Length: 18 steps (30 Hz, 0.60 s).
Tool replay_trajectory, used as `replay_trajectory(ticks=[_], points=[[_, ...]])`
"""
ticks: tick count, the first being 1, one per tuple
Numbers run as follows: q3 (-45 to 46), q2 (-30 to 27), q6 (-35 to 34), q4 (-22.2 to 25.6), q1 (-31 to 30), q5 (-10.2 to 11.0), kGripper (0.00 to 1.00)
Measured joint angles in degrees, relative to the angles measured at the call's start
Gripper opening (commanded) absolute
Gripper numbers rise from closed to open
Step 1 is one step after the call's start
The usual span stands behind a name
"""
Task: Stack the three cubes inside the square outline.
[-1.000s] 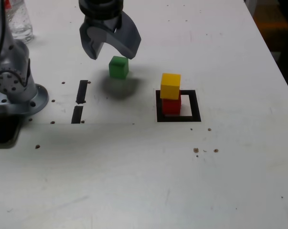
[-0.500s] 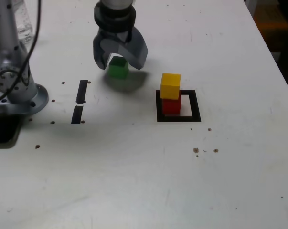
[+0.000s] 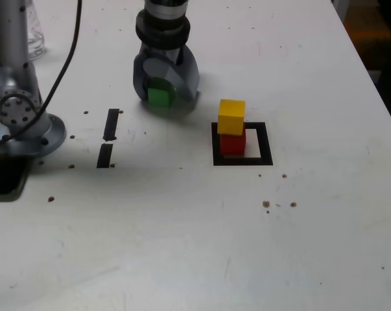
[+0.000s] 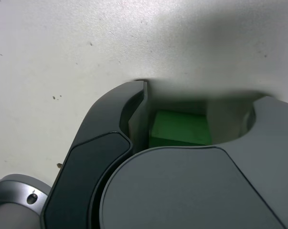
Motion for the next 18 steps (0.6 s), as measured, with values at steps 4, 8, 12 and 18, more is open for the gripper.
replay_trajectory(ticks=[4,8,12,18], points=[[0.2,-0.1,0.1,-0.9,0.4,-1.0,0.18],[0.2,-0.3,0.5,-0.9,0.4,-1.2,0.16],[0.2,-0.8,0.7,-0.6,0.4,-1.5,0.15],[0.3,-2.2,0.7,1.5,0.4,-3.0,0.15]])
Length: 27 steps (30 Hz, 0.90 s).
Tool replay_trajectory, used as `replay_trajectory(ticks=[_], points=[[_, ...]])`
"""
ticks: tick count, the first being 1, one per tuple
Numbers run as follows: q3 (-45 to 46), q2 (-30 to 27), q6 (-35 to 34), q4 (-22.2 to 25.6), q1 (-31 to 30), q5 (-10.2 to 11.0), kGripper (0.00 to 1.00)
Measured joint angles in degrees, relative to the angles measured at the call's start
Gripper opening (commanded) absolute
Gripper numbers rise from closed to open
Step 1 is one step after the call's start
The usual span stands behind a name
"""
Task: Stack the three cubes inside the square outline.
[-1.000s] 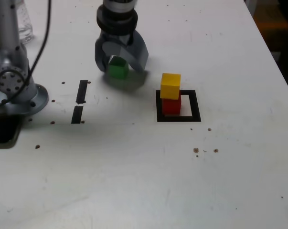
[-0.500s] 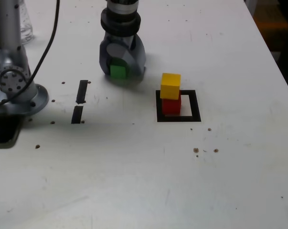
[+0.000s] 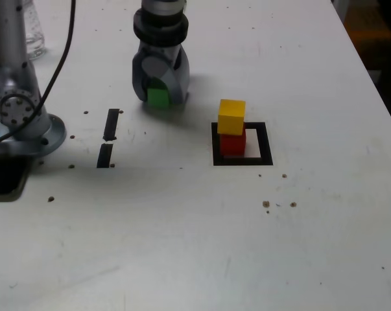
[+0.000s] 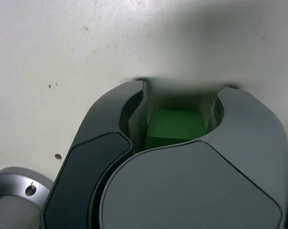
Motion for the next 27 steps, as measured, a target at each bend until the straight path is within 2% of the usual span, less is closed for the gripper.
replay_trajectory(ticks=[9,18,21,22,27], points=[[-1.6,-3.5,-1.4,6.4,-0.1,-2.9,0.15],[-10.3,-6.7,-6.3,17.4,-4.9,-2.5,0.15],[-15.6,-7.1,-9.2,23.0,-8.4,-2.4,0.15],[-15.9,-7.1,-9.3,22.9,-8.7,-2.4,0.15],[-24.7,-6.9,-13.6,28.9,-14.1,-2.5,0.15]])
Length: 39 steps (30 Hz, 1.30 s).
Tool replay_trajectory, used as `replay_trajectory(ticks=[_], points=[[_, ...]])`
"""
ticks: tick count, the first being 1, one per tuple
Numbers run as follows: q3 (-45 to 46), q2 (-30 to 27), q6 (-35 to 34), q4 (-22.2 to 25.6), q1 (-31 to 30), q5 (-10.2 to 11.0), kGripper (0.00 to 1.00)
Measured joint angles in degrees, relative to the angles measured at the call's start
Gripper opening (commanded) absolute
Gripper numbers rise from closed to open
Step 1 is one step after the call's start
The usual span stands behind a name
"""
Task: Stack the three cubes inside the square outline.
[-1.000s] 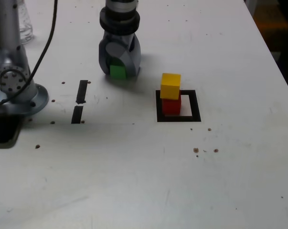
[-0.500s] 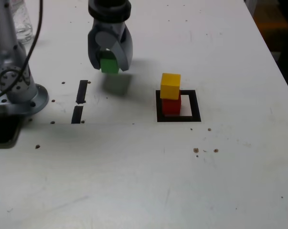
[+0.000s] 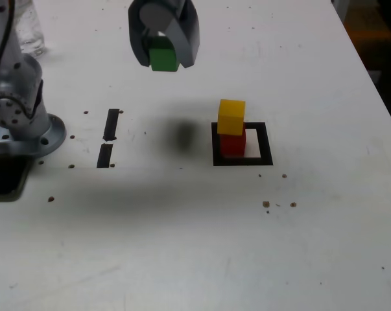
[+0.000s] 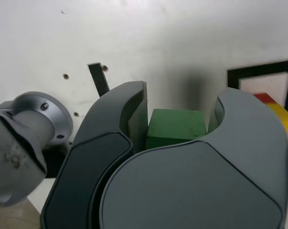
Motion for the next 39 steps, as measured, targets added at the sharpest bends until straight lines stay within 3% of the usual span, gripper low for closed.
replay_trajectory(ticks=[18,39], points=[[-7.8,5.2,-6.6,1.3,-7.4,-2.0,0.15],[-12.0,11.7,-8.9,0.2,-9.8,-2.0,0.15]])
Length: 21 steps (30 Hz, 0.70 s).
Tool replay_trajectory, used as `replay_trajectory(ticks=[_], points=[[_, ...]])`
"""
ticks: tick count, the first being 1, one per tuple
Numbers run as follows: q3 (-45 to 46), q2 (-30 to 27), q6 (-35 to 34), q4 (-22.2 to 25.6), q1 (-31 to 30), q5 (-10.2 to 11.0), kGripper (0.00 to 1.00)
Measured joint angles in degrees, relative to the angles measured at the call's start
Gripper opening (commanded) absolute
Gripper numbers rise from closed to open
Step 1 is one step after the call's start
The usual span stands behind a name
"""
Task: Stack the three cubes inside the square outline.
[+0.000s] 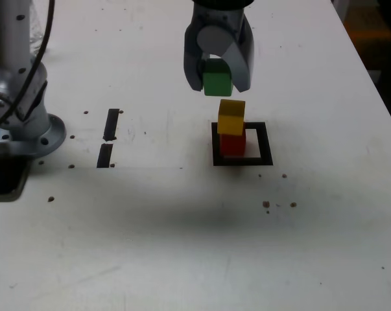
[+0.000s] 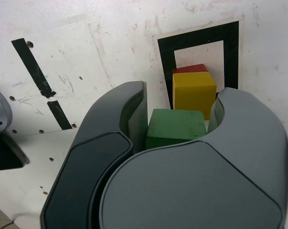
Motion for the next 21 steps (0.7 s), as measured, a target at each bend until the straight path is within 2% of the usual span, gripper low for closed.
replay_trajectory(ticks=[16,21], points=[[0.3,2.8,-0.1,-3.7,0.0,-0.1,0.18],[0.6,3.5,-0.1,-4.5,0.0,-0.1,0.25]])
